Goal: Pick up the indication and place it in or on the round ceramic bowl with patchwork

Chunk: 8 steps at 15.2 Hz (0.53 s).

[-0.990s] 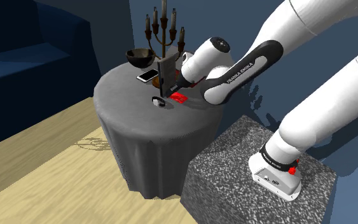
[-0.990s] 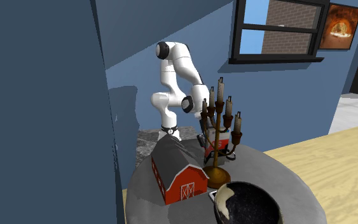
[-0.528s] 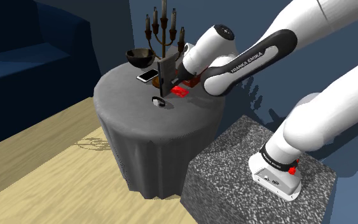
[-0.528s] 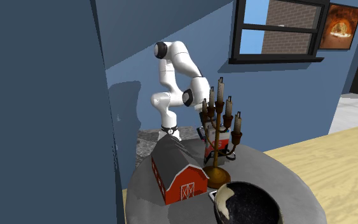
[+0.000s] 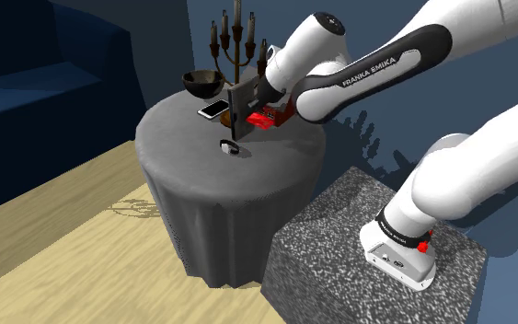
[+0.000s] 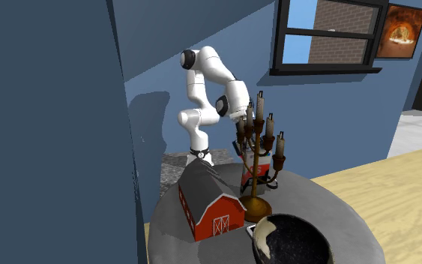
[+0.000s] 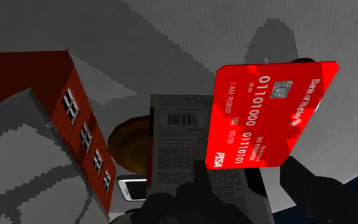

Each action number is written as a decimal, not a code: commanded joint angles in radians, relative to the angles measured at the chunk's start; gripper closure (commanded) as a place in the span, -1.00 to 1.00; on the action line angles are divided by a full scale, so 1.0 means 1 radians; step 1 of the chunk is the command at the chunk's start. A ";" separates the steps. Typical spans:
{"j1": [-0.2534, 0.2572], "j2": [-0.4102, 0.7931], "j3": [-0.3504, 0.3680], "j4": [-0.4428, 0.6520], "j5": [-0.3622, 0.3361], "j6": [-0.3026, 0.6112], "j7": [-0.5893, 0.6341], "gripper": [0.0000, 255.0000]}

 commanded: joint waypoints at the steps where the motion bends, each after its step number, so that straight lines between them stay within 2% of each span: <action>1: 0.007 -0.020 -0.007 0.013 0.006 -0.033 -0.006 1.00; 8: 0.020 -0.079 -0.024 0.066 0.019 -0.146 -0.020 1.00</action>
